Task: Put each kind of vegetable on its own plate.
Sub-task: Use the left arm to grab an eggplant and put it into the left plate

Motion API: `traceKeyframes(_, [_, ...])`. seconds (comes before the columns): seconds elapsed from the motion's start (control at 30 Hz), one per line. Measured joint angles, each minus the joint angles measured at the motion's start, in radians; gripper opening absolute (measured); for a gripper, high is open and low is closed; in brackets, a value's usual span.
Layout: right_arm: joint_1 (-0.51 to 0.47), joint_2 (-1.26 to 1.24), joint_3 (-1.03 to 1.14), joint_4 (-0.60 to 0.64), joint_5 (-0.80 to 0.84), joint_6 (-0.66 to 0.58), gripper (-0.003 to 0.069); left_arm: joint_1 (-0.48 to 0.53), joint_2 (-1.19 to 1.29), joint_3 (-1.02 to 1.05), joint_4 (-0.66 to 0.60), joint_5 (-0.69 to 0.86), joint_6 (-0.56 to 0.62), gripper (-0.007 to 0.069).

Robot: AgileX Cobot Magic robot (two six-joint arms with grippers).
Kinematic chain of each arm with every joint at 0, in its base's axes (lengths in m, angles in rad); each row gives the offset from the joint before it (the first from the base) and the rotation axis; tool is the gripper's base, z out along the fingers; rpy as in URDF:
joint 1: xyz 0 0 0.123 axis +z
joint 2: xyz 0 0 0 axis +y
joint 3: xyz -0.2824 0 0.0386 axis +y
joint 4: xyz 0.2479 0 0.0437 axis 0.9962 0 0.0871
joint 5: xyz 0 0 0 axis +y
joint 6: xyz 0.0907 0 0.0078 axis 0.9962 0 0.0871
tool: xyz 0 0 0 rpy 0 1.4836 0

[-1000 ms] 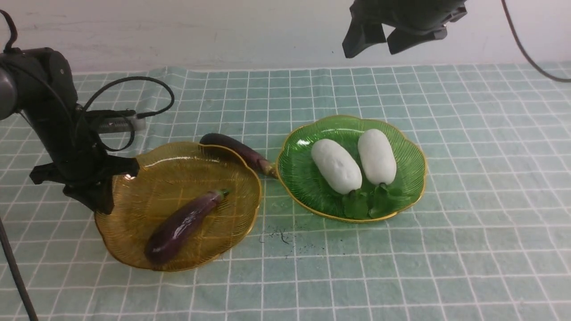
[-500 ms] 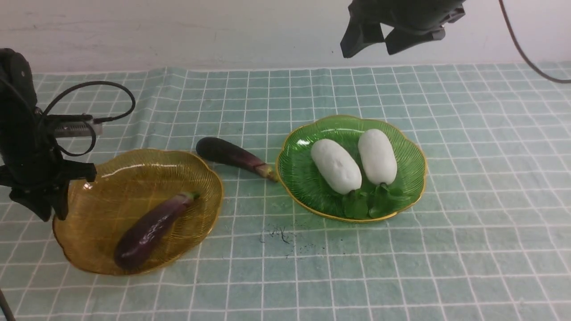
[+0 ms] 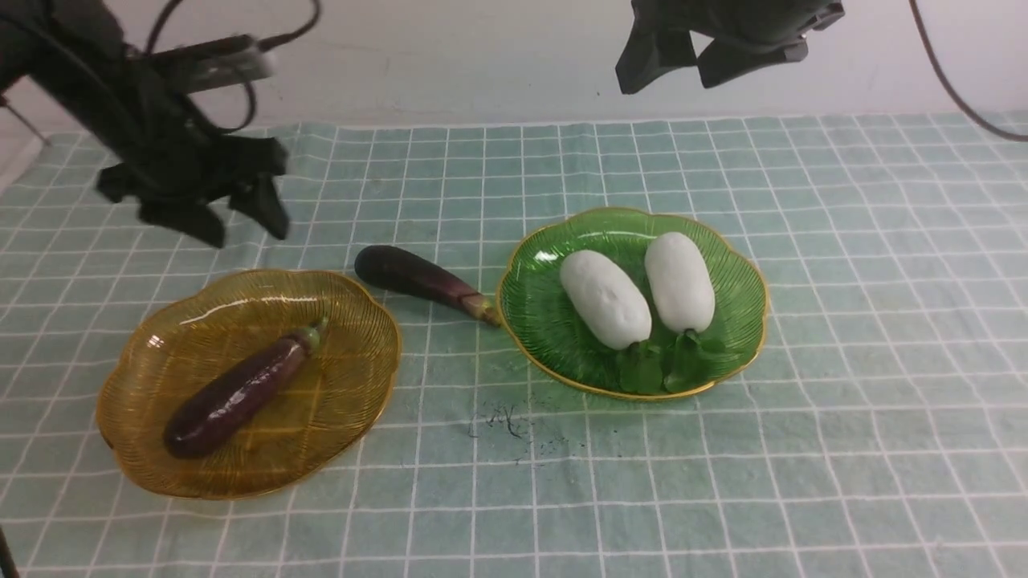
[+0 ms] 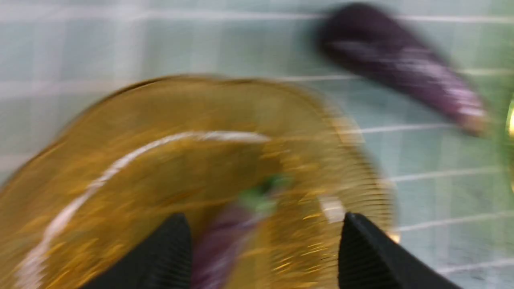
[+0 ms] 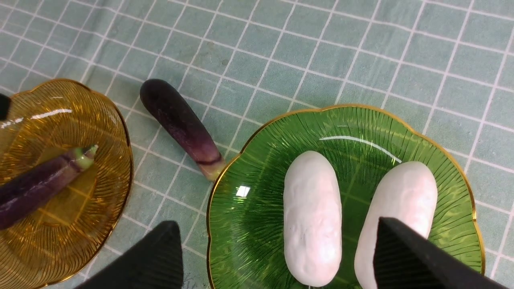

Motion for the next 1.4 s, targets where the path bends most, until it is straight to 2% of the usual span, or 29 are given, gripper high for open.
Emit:
traceKeyframes(0.03, [0.000,0.000,0.000,0.000,0.000,0.000,0.0580,-0.008,0.000,0.000,-0.003,0.000,0.002,0.0405])
traceKeyframes(0.1, [0.000,0.000,0.000,0.000,0.002,0.000,0.0580,-0.092,0.014,-0.005,-0.015,-0.032,-0.021,0.0356])
traceKeyframes(0.23, [0.000,0.000,0.000,0.000,0.002,0.000,0.0580,-0.176,0.065,-0.006,0.017,-0.072,-0.190,0.0337])
traceKeyframes(0.37, [0.000,0.000,0.000,0.001,0.002,0.000,0.0580,-0.207,0.123,-0.006,0.033,-0.164,-0.456,0.0337])
traceKeyframes(0.47, [0.000,0.000,0.000,0.001,0.002,0.000,0.0580,-0.208,0.151,-0.006,0.032,-0.198,-0.587,0.0337])
traceKeyframes(0.57, [0.000,0.000,0.000,0.001,0.002,0.000,0.0580,-0.208,0.176,-0.006,0.031,-0.220,-0.657,0.0337])
traceKeyframes(0.83, [0.000,0.000,0.000,0.001,0.002,0.000,0.0580,-0.208,0.218,-0.006,0.011,-0.272,-0.680,0.0340])
traceKeyframes(1.17, [0.000,0.000,0.000,0.001,0.002,-0.001,0.0580,-0.208,0.244,-0.007,-0.021,-0.351,-0.692,0.0487])
traceKeyframes(1.4, [0.000,0.000,0.000,0.001,0.002,-0.001,0.0580,-0.208,0.284,-0.009,-0.068,-0.386,-0.698,0.0500])
